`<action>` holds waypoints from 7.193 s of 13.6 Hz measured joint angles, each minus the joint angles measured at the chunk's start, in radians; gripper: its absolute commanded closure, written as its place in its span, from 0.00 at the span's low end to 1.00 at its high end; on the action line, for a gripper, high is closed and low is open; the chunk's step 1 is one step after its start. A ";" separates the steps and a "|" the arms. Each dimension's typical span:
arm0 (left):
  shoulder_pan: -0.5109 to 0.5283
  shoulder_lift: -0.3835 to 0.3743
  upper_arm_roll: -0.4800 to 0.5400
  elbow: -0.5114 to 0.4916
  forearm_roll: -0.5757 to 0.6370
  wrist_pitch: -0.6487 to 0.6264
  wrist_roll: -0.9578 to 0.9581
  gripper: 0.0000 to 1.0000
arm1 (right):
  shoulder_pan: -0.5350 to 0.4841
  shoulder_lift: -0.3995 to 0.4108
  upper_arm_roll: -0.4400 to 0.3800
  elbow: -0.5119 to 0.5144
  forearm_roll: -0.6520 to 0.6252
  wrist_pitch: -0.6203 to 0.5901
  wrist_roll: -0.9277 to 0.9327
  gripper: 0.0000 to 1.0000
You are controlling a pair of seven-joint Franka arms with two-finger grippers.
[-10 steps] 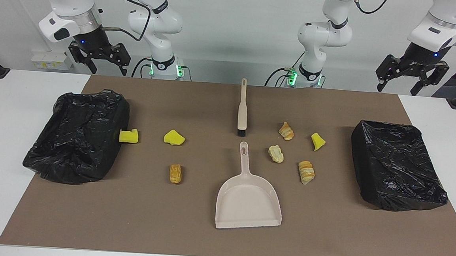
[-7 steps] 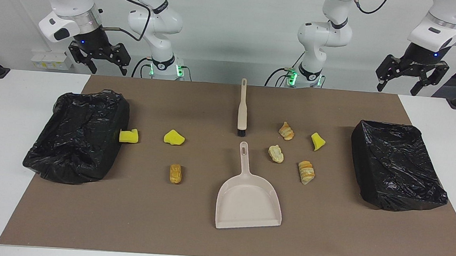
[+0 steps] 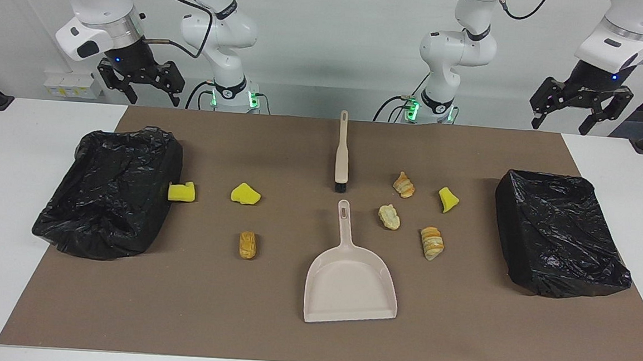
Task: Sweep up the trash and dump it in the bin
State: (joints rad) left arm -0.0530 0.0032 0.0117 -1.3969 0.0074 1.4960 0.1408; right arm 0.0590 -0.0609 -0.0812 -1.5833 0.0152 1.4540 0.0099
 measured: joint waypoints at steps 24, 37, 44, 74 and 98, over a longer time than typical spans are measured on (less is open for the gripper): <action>0.000 0.000 0.000 0.000 0.000 0.000 0.000 0.00 | 0.095 0.210 0.147 0.010 0.039 0.207 0.180 0.00; -0.109 -0.212 -0.148 -0.318 -0.020 -0.011 -0.134 0.00 | 0.342 0.335 0.151 0.011 0.043 0.448 0.568 0.00; -0.520 -0.428 -0.162 -0.865 -0.028 0.278 -0.493 0.00 | 0.449 0.425 0.151 0.018 0.041 0.509 0.689 0.00; -0.741 -0.128 -0.122 -0.930 0.076 0.621 -0.903 1.00 | 0.418 0.609 0.146 0.238 -0.080 0.591 0.293 1.00; -0.152 -0.155 -0.138 -1.005 0.127 0.504 -0.768 1.00 | 0.356 0.298 0.148 -0.261 -0.131 0.554 -1.033 1.00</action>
State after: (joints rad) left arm -0.2050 -0.1522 -0.1261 -2.4021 0.1348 1.9999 -0.6277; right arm 0.4147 0.2372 0.0673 -1.8444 -0.1160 2.0080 -1.0235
